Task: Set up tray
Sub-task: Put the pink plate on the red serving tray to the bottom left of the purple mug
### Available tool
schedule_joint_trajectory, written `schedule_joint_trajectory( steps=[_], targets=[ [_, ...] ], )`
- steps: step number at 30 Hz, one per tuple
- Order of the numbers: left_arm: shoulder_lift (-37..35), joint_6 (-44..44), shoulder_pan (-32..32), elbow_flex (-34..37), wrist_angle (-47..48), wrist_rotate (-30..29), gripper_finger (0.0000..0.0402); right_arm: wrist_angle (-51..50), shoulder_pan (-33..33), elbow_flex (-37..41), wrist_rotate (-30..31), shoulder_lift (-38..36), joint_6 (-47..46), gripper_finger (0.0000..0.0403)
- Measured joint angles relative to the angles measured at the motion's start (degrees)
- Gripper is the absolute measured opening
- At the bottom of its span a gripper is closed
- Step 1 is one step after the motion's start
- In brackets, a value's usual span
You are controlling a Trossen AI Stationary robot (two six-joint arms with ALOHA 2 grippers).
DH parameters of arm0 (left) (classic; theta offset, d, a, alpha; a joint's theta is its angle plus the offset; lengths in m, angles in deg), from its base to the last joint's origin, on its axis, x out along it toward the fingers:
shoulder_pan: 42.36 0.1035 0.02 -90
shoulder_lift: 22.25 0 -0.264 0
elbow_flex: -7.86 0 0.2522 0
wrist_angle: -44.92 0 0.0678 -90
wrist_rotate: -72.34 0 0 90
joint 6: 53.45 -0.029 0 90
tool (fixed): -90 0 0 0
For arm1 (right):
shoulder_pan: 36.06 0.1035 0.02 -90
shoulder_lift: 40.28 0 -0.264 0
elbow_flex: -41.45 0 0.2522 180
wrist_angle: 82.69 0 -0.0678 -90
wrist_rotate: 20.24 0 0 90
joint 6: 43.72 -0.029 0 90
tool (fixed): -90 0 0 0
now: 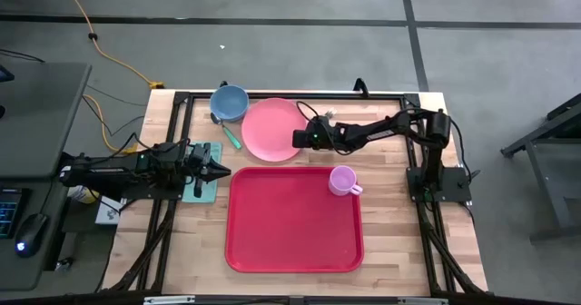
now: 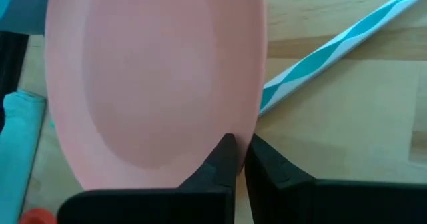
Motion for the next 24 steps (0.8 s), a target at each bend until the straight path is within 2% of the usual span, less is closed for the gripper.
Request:
schedule_joint_trajectory(
  steps=[10,24],
  targets=[
    [0.0,0.4,0.0,0.0,-0.1,0.0,0.0062,-3.2,0.2,0.1,1.9,-3.8,2.0,0.0001],
    [0.0,0.4,0.0,0.0,-0.1,0.0,0.0062,-10.2,0.1,0.1,8.1,-14.7,9.4,0.0001]
  ],
)
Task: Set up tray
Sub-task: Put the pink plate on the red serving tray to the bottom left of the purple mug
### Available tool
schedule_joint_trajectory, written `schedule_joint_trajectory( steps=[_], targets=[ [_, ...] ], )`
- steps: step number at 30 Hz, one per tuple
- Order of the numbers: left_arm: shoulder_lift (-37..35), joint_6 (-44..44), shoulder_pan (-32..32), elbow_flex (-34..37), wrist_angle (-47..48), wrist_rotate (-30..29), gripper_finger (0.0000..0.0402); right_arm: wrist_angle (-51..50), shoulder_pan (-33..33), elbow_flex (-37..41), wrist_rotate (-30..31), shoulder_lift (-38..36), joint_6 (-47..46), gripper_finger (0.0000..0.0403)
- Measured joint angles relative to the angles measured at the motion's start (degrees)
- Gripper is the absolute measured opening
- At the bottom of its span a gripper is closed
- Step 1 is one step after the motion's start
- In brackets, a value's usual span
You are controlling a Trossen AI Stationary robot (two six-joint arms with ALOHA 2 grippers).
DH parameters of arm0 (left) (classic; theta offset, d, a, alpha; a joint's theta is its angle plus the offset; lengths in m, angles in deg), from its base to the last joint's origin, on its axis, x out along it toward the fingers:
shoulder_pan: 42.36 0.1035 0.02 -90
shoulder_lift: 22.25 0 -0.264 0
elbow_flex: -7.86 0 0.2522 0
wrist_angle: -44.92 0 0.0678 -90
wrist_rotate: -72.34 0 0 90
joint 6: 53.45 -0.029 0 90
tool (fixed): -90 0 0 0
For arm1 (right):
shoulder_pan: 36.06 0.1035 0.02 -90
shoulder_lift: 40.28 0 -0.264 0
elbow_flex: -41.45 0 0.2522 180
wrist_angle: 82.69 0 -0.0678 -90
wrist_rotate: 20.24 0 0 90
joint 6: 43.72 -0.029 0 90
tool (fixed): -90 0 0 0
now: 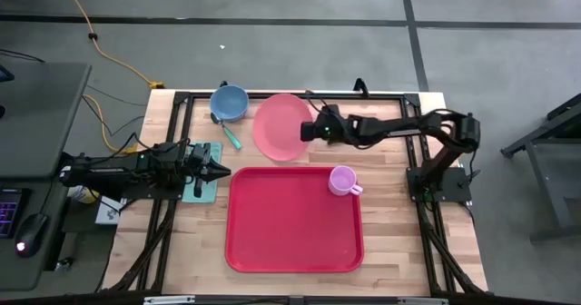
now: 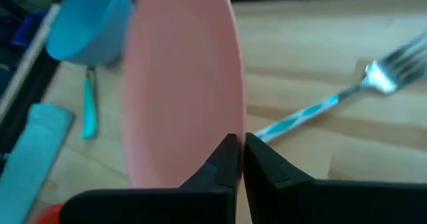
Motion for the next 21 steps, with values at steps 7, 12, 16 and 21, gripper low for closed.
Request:
schedule_joint_trajectory(
  steps=[7,12,16,21],
  targets=[
    [0.0,0.0,0.0,0.0,0.0,0.0,0.0062,-1.8,-0.1,0.0,2.3,-6.2,4.2,0.0001],
    [0.0,0.0,0.0,0.0,0.0,-0.1,0.0062,-2.1,-0.4,0.0,2.2,-9.8,6.6,0.0000],
    [0.0,0.0,0.0,0.0,0.0,-0.2,0.0062,-1.7,-0.4,0.0,2.7,-12.4,8.3,0.0000],
    [0.0,0.0,0.0,0.0,0.0,-0.2,0.0062,-0.8,-0.9,0.0,0.4,-14.5,9.3,0.0000]
  ],
)
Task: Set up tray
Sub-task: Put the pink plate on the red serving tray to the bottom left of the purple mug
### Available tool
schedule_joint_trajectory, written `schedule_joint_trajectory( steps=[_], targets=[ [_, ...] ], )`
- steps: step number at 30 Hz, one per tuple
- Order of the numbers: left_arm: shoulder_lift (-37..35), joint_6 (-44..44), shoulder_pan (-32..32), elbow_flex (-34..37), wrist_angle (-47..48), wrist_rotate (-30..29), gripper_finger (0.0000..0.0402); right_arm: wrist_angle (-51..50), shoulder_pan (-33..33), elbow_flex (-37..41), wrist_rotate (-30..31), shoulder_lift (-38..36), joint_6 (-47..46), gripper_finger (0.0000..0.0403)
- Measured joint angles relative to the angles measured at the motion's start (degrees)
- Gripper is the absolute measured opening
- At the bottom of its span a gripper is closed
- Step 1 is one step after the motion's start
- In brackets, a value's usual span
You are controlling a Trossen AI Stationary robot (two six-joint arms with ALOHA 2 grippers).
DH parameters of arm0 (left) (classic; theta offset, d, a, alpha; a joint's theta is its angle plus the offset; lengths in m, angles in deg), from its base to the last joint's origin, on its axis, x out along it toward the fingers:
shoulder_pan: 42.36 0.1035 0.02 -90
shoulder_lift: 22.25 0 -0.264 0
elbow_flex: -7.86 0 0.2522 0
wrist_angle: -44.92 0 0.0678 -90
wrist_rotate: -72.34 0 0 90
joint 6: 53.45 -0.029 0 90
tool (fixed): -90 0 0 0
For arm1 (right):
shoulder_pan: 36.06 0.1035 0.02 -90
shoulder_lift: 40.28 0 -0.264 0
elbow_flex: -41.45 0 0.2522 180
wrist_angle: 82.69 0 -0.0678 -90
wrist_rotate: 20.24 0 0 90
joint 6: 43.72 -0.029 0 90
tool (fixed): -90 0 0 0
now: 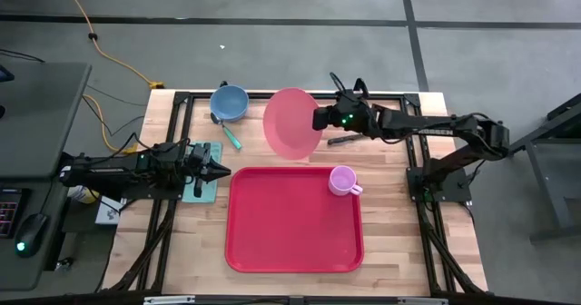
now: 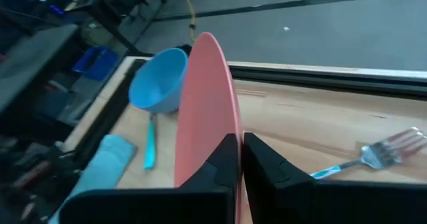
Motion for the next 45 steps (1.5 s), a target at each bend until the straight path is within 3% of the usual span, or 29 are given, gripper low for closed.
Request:
schedule_joint_trajectory(
  steps=[11,24,31,37,41,45],
  targets=[
    [0.0,0.0,0.0,0.0,0.0,-0.2,0.0062,9.1,1.1,0.0,-12.6,-1.4,0.9,0.0000],
    [0.0,0.1,0.0,0.2,-3.6,-1.2,0.0062,6.7,2.4,0.0,-11.5,-1.4,1.9,0.0000],
    [0.0,-0.8,0.0,0.2,-4.8,-9.3,0.0062,8.0,2.5,0.0,-11.6,-1.4,2.0,0.0000],
    [0.0,-12.8,0.0,0.1,-4.0,-14.3,0.0062,8.9,2.4,0.0,-12.3,-1.4,2.0,0.0000],
    [0.0,-8.0,0.0,0.1,-2.6,-20.6,0.0064,9.5,2.4,0.0,-12.5,-1.4,2.0,0.0000],
    [0.0,0.9,0.0,0.1,-2.7,-21.8,0.0095,11.4,2.4,0.0,-13.4,-1.4,2.4,0.0000]
  ],
)
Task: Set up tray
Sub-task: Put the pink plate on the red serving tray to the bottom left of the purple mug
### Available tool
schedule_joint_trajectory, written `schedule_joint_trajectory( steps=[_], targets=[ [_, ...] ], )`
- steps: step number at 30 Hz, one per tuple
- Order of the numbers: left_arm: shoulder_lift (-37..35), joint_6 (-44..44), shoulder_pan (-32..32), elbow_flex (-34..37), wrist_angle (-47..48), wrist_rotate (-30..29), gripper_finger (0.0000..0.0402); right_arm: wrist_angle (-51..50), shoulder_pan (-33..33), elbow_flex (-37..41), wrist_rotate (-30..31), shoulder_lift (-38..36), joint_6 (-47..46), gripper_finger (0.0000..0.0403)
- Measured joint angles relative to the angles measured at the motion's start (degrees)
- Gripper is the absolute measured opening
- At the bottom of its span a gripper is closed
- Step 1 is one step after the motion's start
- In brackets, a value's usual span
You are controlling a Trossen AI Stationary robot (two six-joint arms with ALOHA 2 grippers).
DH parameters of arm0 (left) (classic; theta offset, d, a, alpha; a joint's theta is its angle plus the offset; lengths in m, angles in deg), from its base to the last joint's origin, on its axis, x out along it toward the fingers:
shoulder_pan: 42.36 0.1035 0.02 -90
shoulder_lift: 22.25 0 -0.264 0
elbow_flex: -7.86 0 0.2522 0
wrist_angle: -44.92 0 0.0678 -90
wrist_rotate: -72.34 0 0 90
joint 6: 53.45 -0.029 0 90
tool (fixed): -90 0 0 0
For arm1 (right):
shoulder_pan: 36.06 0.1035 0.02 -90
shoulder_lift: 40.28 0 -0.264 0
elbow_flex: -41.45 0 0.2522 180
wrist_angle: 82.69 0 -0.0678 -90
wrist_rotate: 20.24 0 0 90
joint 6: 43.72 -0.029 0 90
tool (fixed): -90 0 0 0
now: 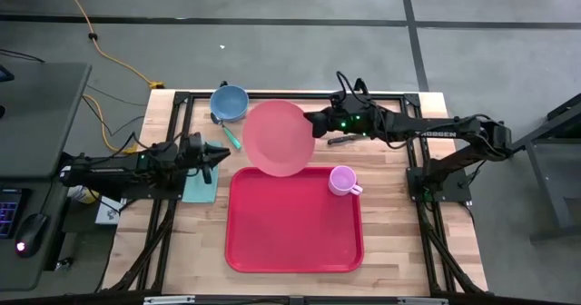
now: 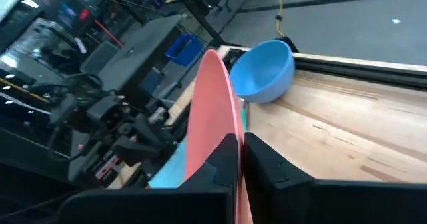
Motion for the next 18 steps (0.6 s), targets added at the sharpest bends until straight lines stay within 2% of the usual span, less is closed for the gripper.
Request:
schedule_joint_trajectory(
  steps=[7,10,13,18],
  targets=[
    [0.0,21.8,0.0,0.6,-1.0,4.1,0.0199,0.9,-0.1,-0.1,-2.0,0.0,2.2,0.0000],
    [0.0,28.9,0.0,0.6,-1.1,4.5,0.0226,0.9,-0.1,-0.1,-2.5,0.0,3.1,0.0000],
    [0.0,30.7,0.0,0.7,-3.2,5.7,0.0232,1.0,-0.1,-0.1,-3.0,0.0,4.0,0.0000],
    [0.0,33.4,0.0,3.1,-11.2,6.4,0.0219,1.0,0.1,-0.1,-3.3,0.0,4.7,0.0000]
  ],
)
